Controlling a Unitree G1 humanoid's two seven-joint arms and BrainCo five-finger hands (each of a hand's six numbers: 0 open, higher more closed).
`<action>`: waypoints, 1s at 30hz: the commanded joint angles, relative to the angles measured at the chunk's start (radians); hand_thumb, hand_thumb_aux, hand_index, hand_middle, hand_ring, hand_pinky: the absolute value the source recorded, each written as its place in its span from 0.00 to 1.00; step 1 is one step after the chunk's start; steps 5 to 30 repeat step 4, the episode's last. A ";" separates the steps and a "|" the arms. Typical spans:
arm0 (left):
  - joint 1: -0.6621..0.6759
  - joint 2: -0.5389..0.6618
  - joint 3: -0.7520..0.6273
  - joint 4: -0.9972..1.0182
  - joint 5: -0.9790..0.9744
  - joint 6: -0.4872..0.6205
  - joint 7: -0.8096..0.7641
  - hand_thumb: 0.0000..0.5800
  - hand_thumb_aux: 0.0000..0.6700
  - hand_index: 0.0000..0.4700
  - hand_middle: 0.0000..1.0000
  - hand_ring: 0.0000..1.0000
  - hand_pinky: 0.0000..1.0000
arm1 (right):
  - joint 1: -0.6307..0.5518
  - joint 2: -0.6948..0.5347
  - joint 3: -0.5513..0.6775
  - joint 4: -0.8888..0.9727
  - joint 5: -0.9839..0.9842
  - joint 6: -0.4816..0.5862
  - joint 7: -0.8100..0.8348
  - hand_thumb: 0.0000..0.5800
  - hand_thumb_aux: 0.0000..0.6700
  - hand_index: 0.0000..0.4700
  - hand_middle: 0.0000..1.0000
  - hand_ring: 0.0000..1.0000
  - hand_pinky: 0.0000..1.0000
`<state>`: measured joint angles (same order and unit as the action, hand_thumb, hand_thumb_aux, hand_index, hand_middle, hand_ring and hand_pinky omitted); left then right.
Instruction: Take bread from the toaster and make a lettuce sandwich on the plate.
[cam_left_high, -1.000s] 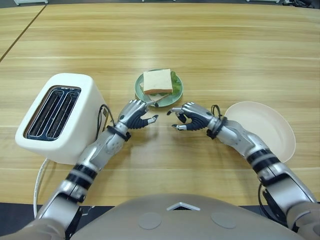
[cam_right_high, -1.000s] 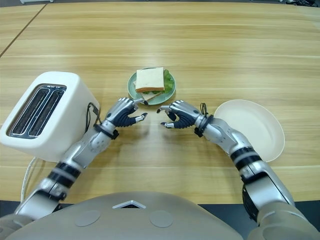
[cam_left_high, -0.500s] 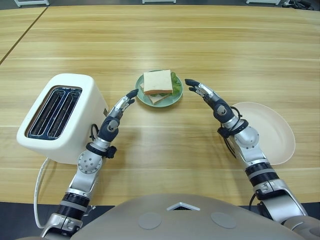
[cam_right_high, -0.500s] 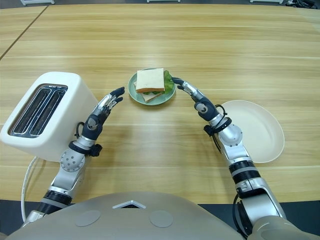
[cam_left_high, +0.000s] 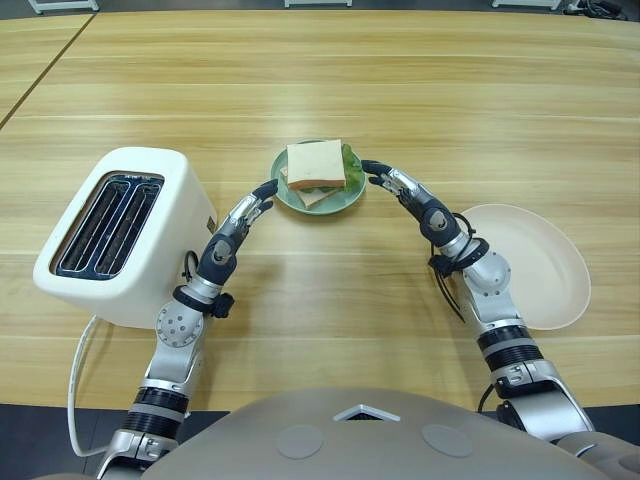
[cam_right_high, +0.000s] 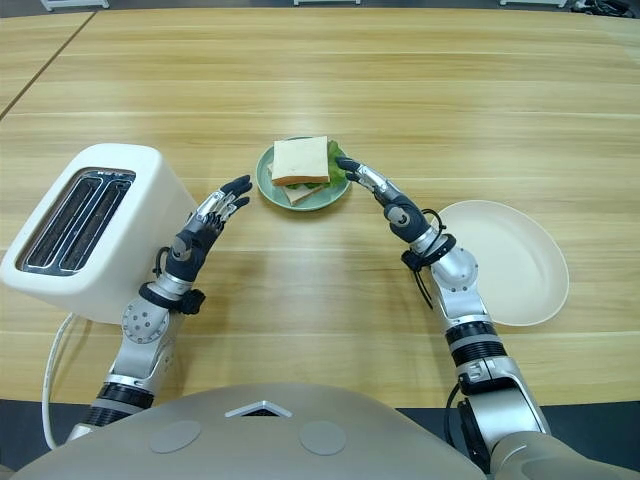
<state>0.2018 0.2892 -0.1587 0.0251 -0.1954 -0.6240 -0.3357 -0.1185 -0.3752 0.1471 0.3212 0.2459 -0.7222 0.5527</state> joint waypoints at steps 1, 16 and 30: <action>-0.005 -0.018 0.014 0.018 0.002 0.014 -0.019 0.00 0.00 0.00 0.00 0.00 0.00 | 0.011 0.016 -0.024 -0.019 0.031 0.031 0.029 0.00 0.00 0.00 0.00 0.00 0.00; -0.005 -0.028 0.023 0.019 0.006 0.015 -0.028 0.00 0.00 0.00 0.00 0.00 0.00 | 0.011 0.022 -0.034 -0.024 0.035 0.039 0.043 0.00 0.00 0.00 0.00 0.00 0.00; -0.005 -0.028 0.023 0.019 0.006 0.015 -0.028 0.00 0.00 0.00 0.00 0.00 0.00 | 0.011 0.022 -0.034 -0.024 0.035 0.039 0.043 0.00 0.00 0.00 0.00 0.00 0.00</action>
